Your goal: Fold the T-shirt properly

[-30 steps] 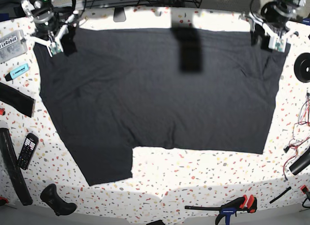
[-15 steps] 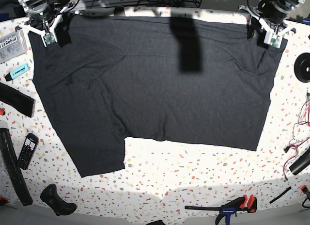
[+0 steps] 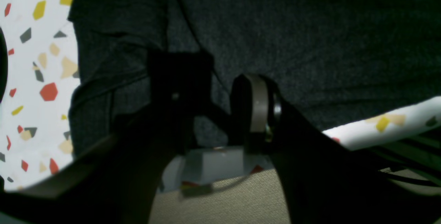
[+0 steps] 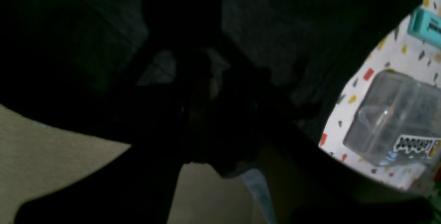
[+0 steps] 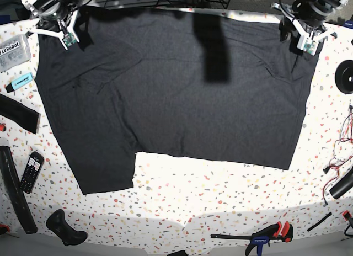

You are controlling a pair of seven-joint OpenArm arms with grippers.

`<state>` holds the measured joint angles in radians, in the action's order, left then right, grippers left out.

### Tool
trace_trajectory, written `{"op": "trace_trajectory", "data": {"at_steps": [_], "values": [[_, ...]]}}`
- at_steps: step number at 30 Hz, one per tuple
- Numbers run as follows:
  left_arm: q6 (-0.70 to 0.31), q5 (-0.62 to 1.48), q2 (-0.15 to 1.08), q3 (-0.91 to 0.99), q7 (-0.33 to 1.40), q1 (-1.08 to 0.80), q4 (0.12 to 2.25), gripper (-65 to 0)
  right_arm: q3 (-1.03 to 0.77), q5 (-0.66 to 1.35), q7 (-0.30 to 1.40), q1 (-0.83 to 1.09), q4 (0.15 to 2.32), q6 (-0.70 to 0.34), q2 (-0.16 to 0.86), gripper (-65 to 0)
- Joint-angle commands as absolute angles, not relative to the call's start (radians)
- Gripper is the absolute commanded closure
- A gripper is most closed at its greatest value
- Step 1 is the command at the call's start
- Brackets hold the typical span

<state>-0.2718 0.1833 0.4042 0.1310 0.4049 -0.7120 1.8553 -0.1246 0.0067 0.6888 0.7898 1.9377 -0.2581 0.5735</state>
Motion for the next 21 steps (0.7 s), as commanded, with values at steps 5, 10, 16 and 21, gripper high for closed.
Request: {"op": "trace_trajectory", "data": {"at_steps": [5, 10, 16, 21], "values": [[-0.268, 0.183, 0.416, 0.138, 0.397, -0.718, 1.882, -21.7, -0.132, 0.007, 0.685, 0.764, 1.953, -0.253, 0.584, -15.1], [-0.268, 0.183, 0.416, 0.138, 0.405, -0.717, 1.930, -21.7, -0.132, 0.006, 0.688, 0.759, 1.953, -0.252, 0.585, -15.1], [-0.268, 0.182, 0.416, 0.138, 0.480, -0.703, 2.076, -21.7, -0.132, -0.027, 0.689, 0.759, 1.956, -0.252, 0.585, -15.1], [-0.268, 0.159, 0.416, 0.138, 0.525, -0.685, 2.144, -21.7, -0.132, -0.027, 0.689, 0.759, 1.994, -0.252, 0.585, -15.1]]}}
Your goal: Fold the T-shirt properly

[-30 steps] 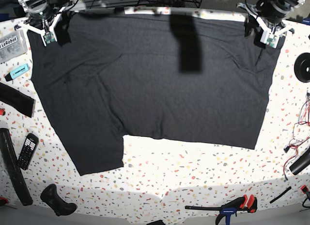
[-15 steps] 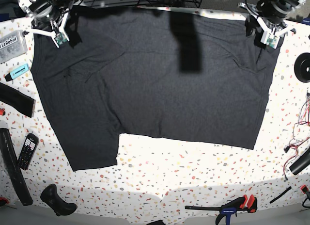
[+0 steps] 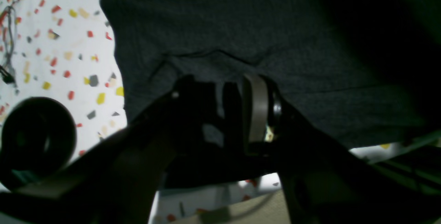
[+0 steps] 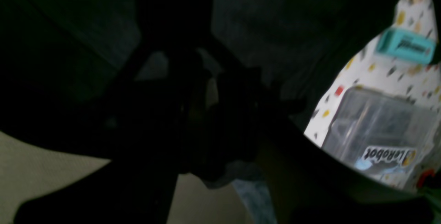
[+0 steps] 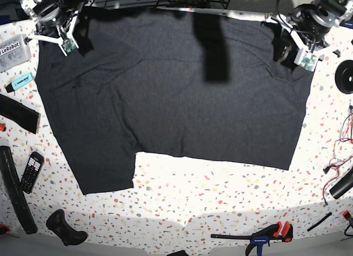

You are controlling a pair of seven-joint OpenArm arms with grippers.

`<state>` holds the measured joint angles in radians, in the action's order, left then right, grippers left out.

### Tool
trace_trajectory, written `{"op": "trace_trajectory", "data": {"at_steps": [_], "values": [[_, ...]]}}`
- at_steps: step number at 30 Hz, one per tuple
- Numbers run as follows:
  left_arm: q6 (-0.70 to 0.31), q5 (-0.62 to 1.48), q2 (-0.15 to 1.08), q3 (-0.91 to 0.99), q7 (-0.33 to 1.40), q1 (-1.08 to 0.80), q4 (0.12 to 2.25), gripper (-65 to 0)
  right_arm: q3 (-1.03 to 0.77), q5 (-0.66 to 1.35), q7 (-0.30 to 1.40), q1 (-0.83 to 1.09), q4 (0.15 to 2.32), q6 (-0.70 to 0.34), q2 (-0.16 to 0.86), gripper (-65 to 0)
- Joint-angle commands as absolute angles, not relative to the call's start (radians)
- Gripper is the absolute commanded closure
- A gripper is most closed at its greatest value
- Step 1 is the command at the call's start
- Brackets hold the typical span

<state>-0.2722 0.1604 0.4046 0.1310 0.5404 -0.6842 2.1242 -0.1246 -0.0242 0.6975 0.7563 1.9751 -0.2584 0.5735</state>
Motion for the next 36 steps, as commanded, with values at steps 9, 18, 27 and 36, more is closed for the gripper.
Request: {"op": "trace_trajectory", "data": {"at_steps": [9, 18, 27, 36], "values": [[-0.223, 0.086, 0.416, 0.138, 0.667, -0.500, 2.147, -25.6, -0.132, -0.024, 0.689, 0.665, 2.131, -0.252, 0.585, -15.1], [-0.224, 0.152, 0.414, 0.138, 0.514, -0.219, 2.081, -32.5, -0.132, 0.034, 0.681, 0.491, 2.151, -0.252, 0.584, -15.2], [-0.296, 0.184, 0.413, 0.138, 0.216, 0.067, 1.755, -32.4, -0.132, 0.034, 0.682, 0.377, 2.151, -0.253, 0.584, -15.2], [-0.353, 0.218, 0.417, 0.136, 0.196, 0.364, 1.335, -32.0, -0.131, 0.041, 0.682, 0.368, 2.151, -0.253, 0.564, -15.1]]}}
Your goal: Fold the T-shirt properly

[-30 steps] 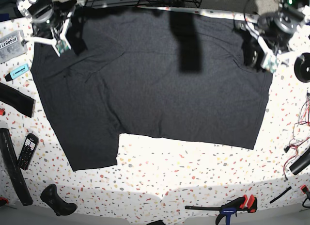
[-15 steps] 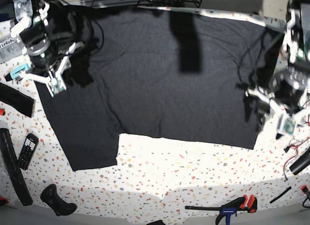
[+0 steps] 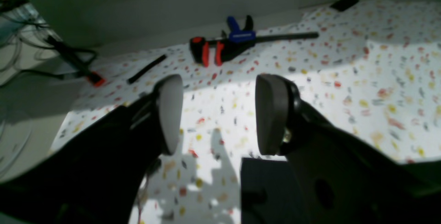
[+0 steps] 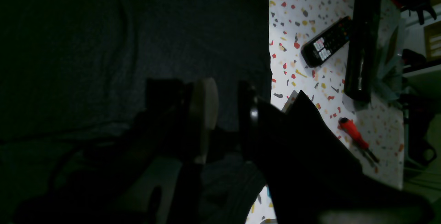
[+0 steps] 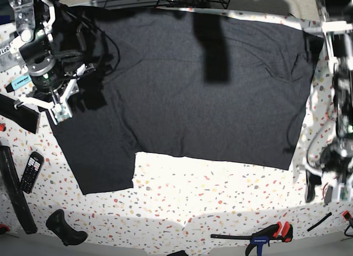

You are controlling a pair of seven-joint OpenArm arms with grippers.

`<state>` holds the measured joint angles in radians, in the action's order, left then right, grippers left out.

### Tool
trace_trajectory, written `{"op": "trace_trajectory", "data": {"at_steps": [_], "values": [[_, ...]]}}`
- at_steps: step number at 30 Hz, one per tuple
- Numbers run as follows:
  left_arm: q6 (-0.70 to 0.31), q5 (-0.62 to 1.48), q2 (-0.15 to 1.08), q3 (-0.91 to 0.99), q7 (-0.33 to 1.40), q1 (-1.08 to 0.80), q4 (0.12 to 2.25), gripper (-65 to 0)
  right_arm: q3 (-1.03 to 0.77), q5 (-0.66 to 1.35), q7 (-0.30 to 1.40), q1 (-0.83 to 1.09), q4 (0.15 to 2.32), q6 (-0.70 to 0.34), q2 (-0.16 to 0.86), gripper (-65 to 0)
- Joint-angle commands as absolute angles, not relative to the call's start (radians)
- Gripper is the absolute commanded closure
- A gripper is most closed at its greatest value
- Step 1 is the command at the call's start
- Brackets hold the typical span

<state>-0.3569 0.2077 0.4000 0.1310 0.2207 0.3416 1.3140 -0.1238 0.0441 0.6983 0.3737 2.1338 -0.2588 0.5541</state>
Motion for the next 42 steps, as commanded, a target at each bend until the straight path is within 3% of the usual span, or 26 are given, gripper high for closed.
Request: {"op": "trace_trajectory", "data": {"at_steps": [1, 7, 10, 16, 31, 42], "values": [[-0.365, 0.218, 0.416, 0.136, 0.203, 0.406, 1.271, -32.0, -0.131, 0.051, 0.682, 0.368, 2.151, -0.253, 0.562, -15.1], [-0.448, 0.218, 0.435, 0.064, 0.217, 0.654, 0.807, -32.2, -0.131, 0.119, 0.723, 0.368, 2.151, -0.254, 0.562, -15.1], [-0.450, 0.218, 0.440, -0.036, 0.231, 0.764, 0.570, -35.4, -0.131, 0.120, 0.733, 0.368, 2.151, -0.255, 0.562, -15.1], [-0.462, 0.218, 0.404, -0.126, 0.170, 0.836, 0.254, -37.4, -0.131, 0.120, 0.742, 0.368, 2.151, -0.255, 0.562, -15.1], [-0.550, 0.263, 0.338, -0.126, 0.197, 0.795, 0.189, -37.4, -0.131, 0.121, 0.746, 0.368, 2.151, -0.255, 0.562, -15.1], [-0.686, 0.302, 0.331, -0.126, 0.315, 0.795, 0.189, -37.3, -0.131, 0.120, 0.746, 0.368, 2.151, -0.255, 0.562, -15.1]]}}
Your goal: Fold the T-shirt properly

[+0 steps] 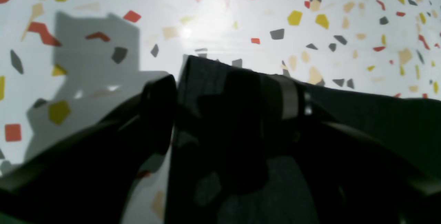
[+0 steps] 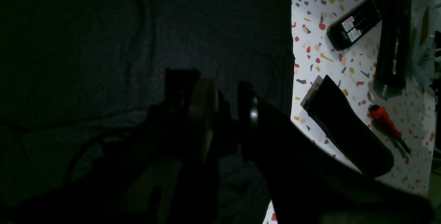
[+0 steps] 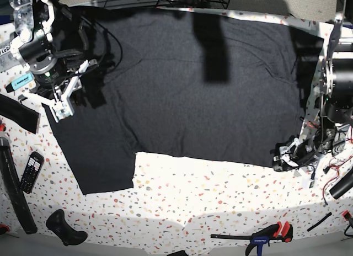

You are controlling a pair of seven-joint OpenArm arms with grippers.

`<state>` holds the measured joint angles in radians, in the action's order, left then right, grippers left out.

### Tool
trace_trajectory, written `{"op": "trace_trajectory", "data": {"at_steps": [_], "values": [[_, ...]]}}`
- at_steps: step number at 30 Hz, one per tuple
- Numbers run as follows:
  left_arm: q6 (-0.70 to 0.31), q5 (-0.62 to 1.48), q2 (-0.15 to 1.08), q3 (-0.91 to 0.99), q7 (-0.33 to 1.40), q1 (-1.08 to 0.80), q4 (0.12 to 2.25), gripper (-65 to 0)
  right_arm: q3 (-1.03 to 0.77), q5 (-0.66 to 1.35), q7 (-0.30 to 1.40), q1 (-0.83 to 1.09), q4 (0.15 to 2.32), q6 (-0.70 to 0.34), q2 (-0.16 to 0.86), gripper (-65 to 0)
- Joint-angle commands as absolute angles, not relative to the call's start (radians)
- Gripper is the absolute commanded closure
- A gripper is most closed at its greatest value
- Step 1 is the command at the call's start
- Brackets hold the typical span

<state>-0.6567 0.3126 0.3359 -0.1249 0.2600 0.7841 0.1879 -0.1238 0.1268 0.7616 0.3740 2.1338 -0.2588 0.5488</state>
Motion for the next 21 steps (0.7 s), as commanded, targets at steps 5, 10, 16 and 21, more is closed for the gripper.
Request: {"op": "trace_trajectory", "data": {"at_steps": [5, 10, 16, 21], "values": [[-0.685, 0.307, 0.339, -0.126, 0.302, 0.799, 0.189, -36.6, -0.131, 0.121, 0.747, 0.368, 2.151, -0.255, 0.562, -15.1], [-0.685, 0.308, 0.345, -0.126, 0.291, 0.799, 0.189, -17.0, -0.131, 0.121, 0.746, 0.366, 2.151, -0.254, 0.562, -15.1], [-0.685, 0.308, 0.350, -0.126, 0.330, 0.799, 0.189, 0.0, -0.131, 0.188, 0.947, 0.286, 2.145, -0.255, 0.562, -15.2], [-0.685, 0.308, 0.350, -0.126, 0.334, 0.798, 0.189, 0.0, -0.131, 0.195, 0.975, 0.153, 2.054, -0.263, 0.562, -19.7]]}}
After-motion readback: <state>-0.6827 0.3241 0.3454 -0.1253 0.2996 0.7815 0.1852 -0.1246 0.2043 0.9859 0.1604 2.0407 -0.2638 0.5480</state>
